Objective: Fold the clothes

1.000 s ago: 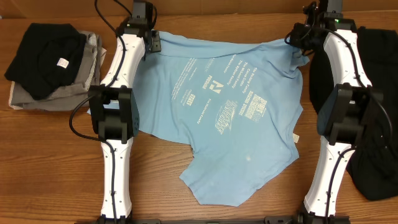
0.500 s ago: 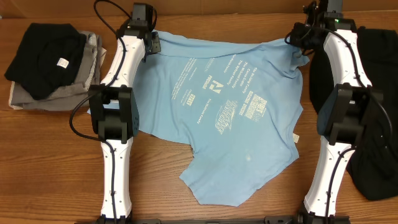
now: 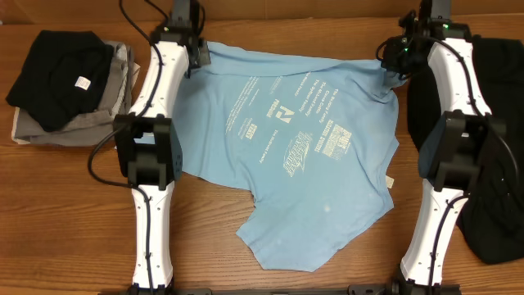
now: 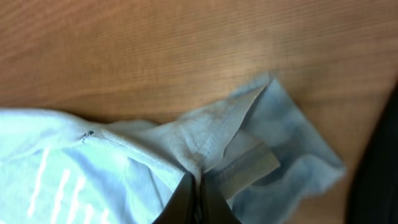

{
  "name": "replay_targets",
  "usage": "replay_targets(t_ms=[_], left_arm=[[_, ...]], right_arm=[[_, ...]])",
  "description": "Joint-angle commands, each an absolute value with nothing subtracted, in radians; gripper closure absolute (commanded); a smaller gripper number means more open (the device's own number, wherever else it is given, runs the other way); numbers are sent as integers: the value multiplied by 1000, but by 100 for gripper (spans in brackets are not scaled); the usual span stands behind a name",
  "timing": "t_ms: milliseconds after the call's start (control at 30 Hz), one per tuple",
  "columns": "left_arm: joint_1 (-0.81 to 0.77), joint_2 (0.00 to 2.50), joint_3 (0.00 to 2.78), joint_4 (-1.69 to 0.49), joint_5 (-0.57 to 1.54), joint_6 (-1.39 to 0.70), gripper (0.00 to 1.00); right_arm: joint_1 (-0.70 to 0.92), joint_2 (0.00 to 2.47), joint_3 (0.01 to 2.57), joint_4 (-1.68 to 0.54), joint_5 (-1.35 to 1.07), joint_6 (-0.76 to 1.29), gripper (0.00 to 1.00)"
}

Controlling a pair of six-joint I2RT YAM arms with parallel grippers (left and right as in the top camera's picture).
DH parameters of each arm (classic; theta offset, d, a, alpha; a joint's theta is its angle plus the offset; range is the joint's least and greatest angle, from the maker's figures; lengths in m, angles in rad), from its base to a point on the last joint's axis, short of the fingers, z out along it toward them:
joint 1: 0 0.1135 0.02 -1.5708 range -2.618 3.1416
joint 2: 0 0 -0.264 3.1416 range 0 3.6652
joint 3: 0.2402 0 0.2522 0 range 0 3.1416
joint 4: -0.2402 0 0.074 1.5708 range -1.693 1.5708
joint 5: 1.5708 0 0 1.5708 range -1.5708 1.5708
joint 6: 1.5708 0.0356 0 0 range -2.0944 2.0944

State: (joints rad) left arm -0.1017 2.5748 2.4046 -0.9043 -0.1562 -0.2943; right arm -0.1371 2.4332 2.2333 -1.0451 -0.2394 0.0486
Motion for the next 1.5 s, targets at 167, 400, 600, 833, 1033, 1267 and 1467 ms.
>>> replay_targets(t_ms=[167, 400, 600, 833, 1033, 1267, 1467], left_arm=[[-70, 2195, 2607, -1061, -157, -284, 96], [-39, 1959, 2607, -1151, -160, -257, 96], [-18, 1779, 2607, -1206, -165, -202, 96], [13, 1584, 2607, -1249, -169, -159, 96], [49, 1435, 2607, -1257, -256, -155, 96], [48, 1348, 2607, -1277, -360, -152, 96], [49, 1414, 2606, -1325, -433, -154, 96]], right_arm=[[-223, 2081, 2367, -1301, -316, 56, 96], [-272, 1779, 2367, -1423, -315, 56, 96], [-339, 1530, 2369, -1485, -296, 56, 96], [-370, 1272, 2405, -1529, -232, 57, 96], [-370, 1160, 2576, -1586, -167, 80, 96], [-369, 1159, 2759, -1622, -87, 78, 96], [-369, 1234, 2710, -1621, -88, 30, 96]])
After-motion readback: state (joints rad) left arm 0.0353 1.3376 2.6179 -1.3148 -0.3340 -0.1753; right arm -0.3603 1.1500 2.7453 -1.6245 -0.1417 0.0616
